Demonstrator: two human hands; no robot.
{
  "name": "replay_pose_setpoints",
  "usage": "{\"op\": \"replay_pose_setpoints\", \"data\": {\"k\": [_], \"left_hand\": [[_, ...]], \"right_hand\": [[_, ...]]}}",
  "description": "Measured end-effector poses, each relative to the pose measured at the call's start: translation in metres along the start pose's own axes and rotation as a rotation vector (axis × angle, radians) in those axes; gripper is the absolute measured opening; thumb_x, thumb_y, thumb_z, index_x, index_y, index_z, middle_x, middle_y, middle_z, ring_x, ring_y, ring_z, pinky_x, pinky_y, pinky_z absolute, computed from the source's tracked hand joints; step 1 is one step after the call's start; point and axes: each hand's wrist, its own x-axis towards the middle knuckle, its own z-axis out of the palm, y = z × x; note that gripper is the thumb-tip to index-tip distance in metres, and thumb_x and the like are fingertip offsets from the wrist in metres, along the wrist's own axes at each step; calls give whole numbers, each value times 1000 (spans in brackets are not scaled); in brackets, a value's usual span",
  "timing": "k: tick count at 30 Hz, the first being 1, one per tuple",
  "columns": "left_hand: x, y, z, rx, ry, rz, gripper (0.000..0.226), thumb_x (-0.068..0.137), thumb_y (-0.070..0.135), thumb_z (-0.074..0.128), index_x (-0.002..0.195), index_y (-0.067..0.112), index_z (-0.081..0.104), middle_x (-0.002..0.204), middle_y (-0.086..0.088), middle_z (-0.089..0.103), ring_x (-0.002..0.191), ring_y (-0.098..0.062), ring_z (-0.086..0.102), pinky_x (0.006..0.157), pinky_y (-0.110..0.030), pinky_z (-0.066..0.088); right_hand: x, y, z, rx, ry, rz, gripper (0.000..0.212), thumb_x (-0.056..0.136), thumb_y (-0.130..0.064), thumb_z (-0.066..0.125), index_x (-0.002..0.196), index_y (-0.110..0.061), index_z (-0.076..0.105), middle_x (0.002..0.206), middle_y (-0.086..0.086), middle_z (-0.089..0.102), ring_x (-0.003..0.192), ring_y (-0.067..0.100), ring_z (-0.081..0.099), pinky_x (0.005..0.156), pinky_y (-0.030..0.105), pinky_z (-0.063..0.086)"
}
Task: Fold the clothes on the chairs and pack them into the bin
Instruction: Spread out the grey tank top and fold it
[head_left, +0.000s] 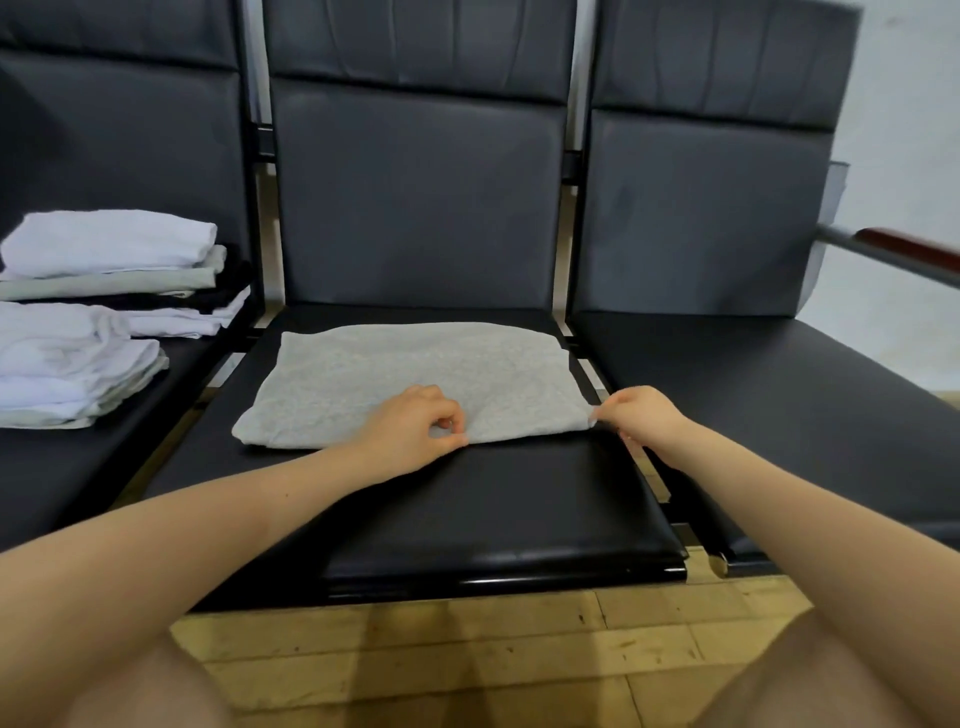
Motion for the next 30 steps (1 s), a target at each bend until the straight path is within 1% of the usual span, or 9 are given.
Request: {"op": "replay_pose_setpoints", "data": {"k": [3, 6, 10, 15, 19, 22, 26, 28, 30], "left_hand": [[0, -2, 0, 4, -32, 39, 11, 89, 30, 64, 83, 21, 61, 89, 6, 52, 89, -14, 49, 85, -29, 42], [-1, -4, 0, 13, -37, 52, 11, 90, 26, 63, 85, 16, 61, 90, 4, 51, 89, -14, 48, 82, -24, 38], [-1, -3, -1, 3, -50, 71, 10, 90, 25, 63, 82, 18, 60, 89, 5, 51, 89, -12, 47, 83, -24, 39], [-1, -3, -6, -81, -86, 80, 13, 88, 20, 65, 77, 21, 59, 88, 4, 55, 85, -10, 50, 82, -23, 41], [6, -13, -14, -119, -14, -35, 13, 91, 22, 60, 83, 15, 66, 90, 2, 57, 80, -12, 54, 75, -20, 42], [9, -33, -24, -27, 118, -161, 15, 92, 22, 58, 89, 12, 68, 93, -4, 59, 83, -17, 55, 76, -25, 42], [8, -61, -32, 131, 171, -351, 17, 90, 28, 54, 98, 18, 65, 101, -4, 56, 101, -24, 53, 91, -37, 43], [6, -71, -35, 213, 124, -465, 27, 90, 39, 53, 109, 22, 61, 115, -5, 54, 113, -25, 47, 96, -40, 40], [4, -78, -37, 257, 88, -528, 40, 89, 49, 53, 119, 23, 57, 127, -5, 48, 122, -25, 41, 100, -41, 37]], "right_hand": [[5, 9, -9, -166, 156, -15, 28, 90, -9, 53, 63, -8, 51, 61, 5, 43, 58, 18, 41, 56, 27, 37], [9, 18, -14, -284, 171, -9, 36, 89, -9, 49, 56, -12, 38, 57, 3, 38, 54, 16, 36, 50, 27, 31], [18, 10, -6, -275, 157, -58, 34, 89, -7, 47, 56, -13, 40, 58, 2, 40, 54, 15, 37, 49, 25, 31], [33, 5, 1, -149, 208, -81, 33, 90, -15, 50, 59, -14, 39, 58, 2, 38, 55, 16, 37, 55, 29, 36], [42, -6, 12, -128, 233, -58, 54, 90, -46, 54, 50, -17, 32, 47, -2, 29, 45, 14, 31, 47, 28, 28], [43, -20, 23, -177, 167, 1, 57, 80, -65, 59, 59, -13, 46, 54, -1, 45, 51, 14, 46, 47, 27, 32], [43, -42, 43, -276, 106, -37, 52, 74, -58, 71, 76, -10, 48, 73, -2, 53, 69, 15, 55, 50, 25, 36], [42, -53, 52, -313, 92, -66, 45, 78, -46, 72, 88, -9, 49, 87, 1, 54, 86, 20, 56, 64, 27, 44], [42, -62, 59, -279, 75, -68, 32, 80, -32, 71, 85, -6, 53, 92, 7, 56, 90, 22, 57, 68, 29, 46]]}}
